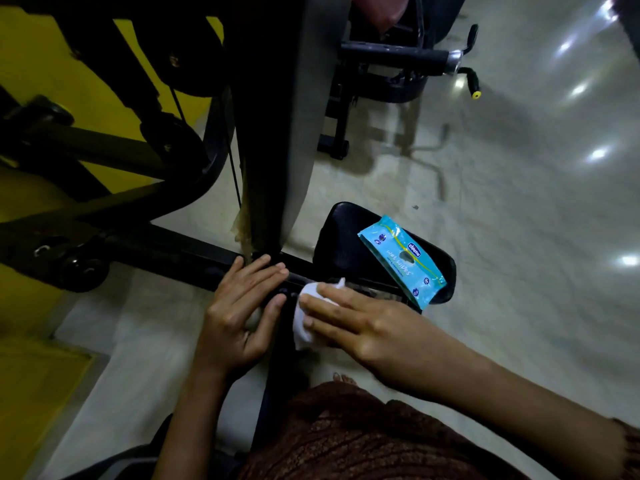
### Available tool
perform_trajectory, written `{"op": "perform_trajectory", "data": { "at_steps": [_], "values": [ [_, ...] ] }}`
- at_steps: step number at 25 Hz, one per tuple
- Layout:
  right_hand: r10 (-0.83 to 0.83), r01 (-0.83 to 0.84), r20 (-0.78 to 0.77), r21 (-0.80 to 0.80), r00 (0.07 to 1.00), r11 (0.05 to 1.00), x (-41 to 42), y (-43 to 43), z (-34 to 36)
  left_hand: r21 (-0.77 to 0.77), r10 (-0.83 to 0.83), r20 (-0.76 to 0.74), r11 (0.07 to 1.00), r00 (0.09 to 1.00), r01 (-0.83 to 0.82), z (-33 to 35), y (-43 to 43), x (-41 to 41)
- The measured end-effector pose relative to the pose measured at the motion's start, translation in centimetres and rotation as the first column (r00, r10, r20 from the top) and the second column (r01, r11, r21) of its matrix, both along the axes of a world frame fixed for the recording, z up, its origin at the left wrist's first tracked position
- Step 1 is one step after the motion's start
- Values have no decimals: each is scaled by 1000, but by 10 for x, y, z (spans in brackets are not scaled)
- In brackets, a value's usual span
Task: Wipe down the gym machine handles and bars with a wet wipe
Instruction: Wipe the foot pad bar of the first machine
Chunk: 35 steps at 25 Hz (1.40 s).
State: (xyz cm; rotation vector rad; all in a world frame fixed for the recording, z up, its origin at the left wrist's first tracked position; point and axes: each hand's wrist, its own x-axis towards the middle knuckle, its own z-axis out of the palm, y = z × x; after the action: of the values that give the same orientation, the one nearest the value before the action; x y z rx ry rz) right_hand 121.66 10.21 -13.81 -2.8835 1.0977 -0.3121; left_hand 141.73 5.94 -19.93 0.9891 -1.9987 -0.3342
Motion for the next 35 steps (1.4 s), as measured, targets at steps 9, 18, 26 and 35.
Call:
{"op": "perform_trajectory", "data": {
  "at_steps": [9,18,26,35],
  "values": [
    [54,-68,-96,-143,994,987,-16,9,12,4,13,13,1000,1000,-13,-1,0,-1],
    [164,-162,-131,29,978,986,-74,18,52,-1,29,15,1000,999,-29,-2,0,-2],
    [-294,100,224,614,929,783,-24,-30,16,-25,25,36,999,999,-24,-1,0,-2],
    [-389,138,163,756,907,639,-41,-52,28,-25,32,29,999,999,-31,-1,0,-2]
  ]
}}
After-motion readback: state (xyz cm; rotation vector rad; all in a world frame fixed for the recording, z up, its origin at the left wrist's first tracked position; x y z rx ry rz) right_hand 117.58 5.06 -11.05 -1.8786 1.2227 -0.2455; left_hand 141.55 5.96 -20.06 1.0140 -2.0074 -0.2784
